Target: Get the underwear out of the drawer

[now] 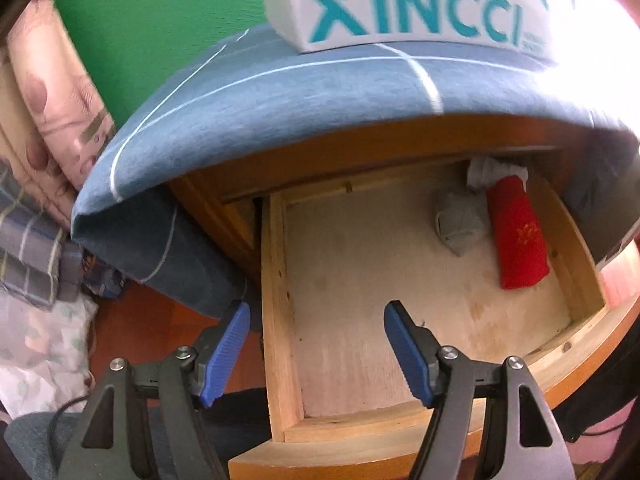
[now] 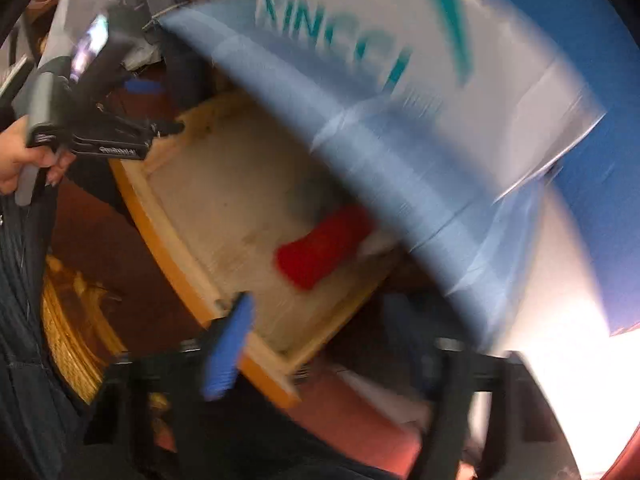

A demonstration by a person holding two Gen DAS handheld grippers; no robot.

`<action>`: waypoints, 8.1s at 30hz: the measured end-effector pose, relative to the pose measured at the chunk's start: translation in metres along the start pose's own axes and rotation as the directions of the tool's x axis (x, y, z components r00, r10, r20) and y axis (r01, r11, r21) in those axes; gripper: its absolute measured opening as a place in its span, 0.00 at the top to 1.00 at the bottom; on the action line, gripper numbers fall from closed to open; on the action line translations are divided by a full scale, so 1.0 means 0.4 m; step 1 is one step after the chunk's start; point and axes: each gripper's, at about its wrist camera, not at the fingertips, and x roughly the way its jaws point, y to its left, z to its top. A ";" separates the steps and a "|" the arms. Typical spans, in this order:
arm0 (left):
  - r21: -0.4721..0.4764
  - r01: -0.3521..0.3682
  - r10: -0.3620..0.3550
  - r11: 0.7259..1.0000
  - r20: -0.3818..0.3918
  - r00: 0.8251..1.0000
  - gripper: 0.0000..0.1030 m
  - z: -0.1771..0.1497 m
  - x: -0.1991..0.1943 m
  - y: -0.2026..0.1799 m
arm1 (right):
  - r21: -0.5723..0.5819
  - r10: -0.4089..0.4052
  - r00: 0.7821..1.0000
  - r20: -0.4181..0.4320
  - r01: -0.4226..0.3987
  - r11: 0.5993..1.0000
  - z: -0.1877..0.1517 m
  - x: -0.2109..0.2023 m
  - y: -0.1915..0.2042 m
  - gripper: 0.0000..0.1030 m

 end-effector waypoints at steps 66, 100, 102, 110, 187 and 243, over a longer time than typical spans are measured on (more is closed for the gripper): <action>-0.286 -0.001 0.121 0.958 0.402 0.908 0.21 0.051 -0.400 0.268 | -0.298 -0.335 0.801 0.496 0.519 0.801 0.140 -0.503 0.125 0.86; -0.231 0.041 0.034 0.972 0.310 0.950 0.21 -0.023 -0.212 0.192 | 0.017 -0.438 0.828 0.349 0.461 0.887 0.429 -0.377 -0.178 0.86; -0.218 0.044 0.027 0.975 0.312 0.950 0.21 -0.024 -0.209 0.182 | 0.068 -0.410 0.846 0.340 0.413 0.908 0.435 -0.360 -0.200 0.86; -0.189 0.051 0.009 0.981 0.306 0.952 0.21 -0.030 -0.195 0.159 | 0.199 -0.314 0.893 0.321 0.261 0.945 0.439 -0.276 -0.239 0.86; 0.706 0.185 -0.142 0.684 -0.120 0.983 0.20 0.077 0.207 -0.464 | 0.254 -0.102 0.533 0.840 -0.220 0.942 0.211 -0.367 -0.386 0.00; -0.069 0.055 -0.001 0.996 0.615 0.789 0.79 0.393 -0.711 0.249 | 0.335 -0.125 0.819 0.560 -0.086 0.938 0.006 -0.193 -0.262 0.00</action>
